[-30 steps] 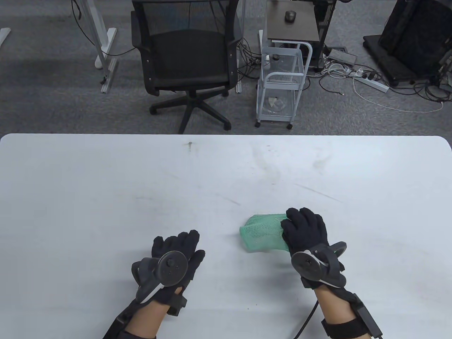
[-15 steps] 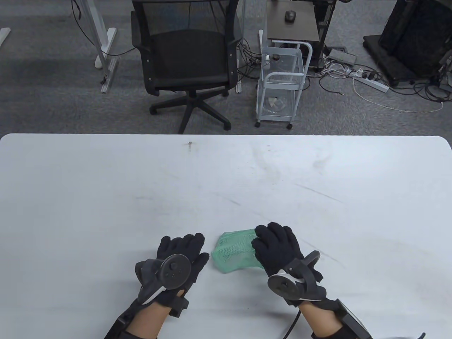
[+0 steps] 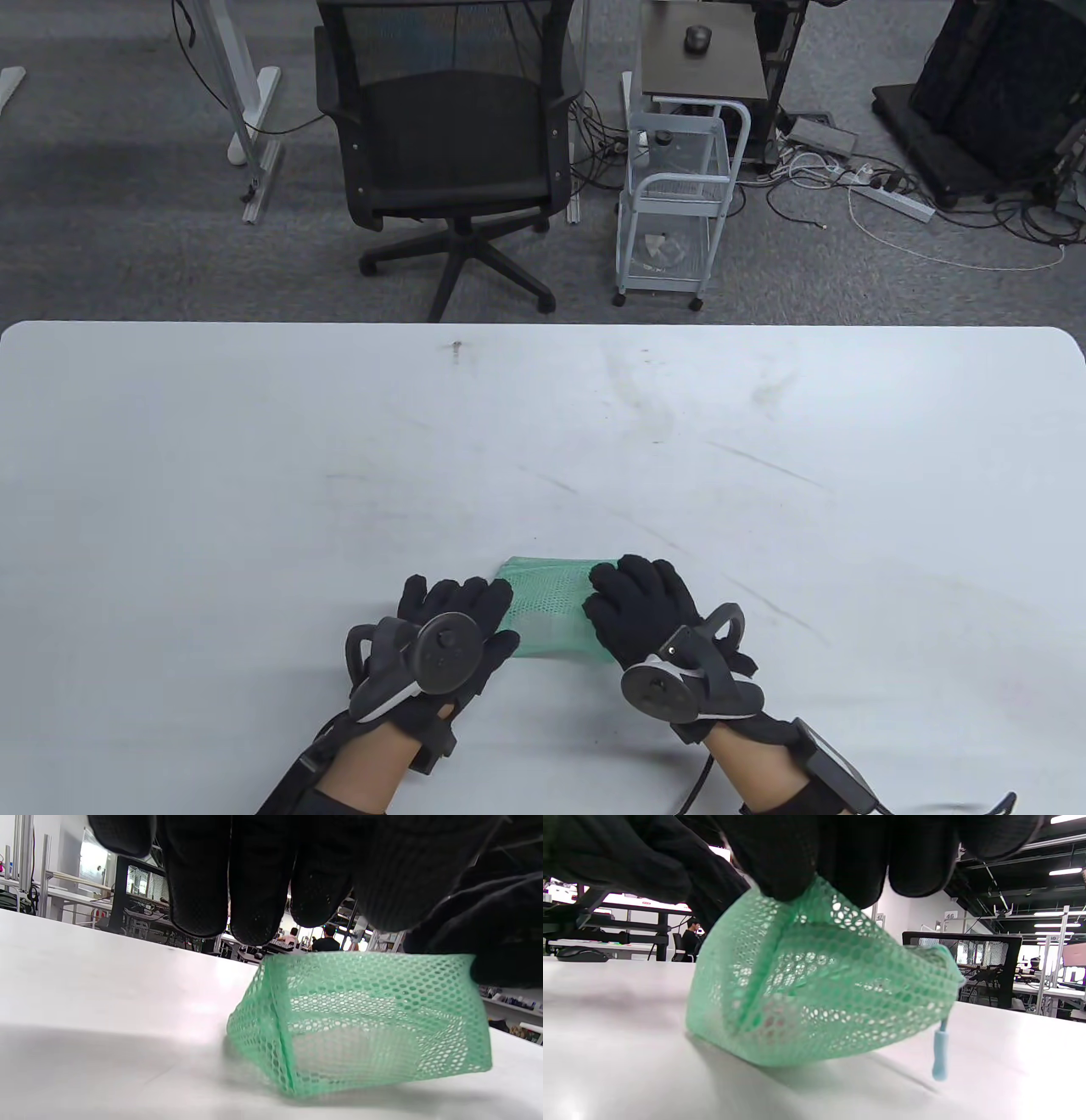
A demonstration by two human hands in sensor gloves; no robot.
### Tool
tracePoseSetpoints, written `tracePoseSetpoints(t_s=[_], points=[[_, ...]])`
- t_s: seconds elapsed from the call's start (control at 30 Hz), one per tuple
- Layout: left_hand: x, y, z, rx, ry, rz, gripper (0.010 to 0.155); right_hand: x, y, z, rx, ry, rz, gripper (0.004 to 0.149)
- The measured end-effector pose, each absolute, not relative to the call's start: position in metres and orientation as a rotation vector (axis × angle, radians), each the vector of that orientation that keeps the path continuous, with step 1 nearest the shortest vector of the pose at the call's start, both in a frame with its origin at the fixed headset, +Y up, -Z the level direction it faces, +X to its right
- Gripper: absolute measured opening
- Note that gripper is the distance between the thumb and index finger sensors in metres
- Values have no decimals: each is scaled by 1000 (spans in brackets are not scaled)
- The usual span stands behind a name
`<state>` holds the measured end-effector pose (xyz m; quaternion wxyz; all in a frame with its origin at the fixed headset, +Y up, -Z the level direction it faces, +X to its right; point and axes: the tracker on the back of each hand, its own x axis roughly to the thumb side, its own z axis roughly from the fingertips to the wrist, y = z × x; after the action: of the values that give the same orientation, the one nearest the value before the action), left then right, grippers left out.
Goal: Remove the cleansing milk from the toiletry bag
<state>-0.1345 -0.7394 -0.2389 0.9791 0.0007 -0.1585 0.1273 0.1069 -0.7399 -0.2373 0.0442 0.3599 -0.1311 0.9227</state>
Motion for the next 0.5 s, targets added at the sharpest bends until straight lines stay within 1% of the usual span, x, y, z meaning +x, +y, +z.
tracePoseSetpoints(t_s=[0.2,0.5], points=[[-130,-748,-242,-47,-318,204,59,105,-741,-238,1110,-339,2845,37],[-127,-755,-246,-64,-303,160,58,105,-741,-240,1115,-216,2864,38]])
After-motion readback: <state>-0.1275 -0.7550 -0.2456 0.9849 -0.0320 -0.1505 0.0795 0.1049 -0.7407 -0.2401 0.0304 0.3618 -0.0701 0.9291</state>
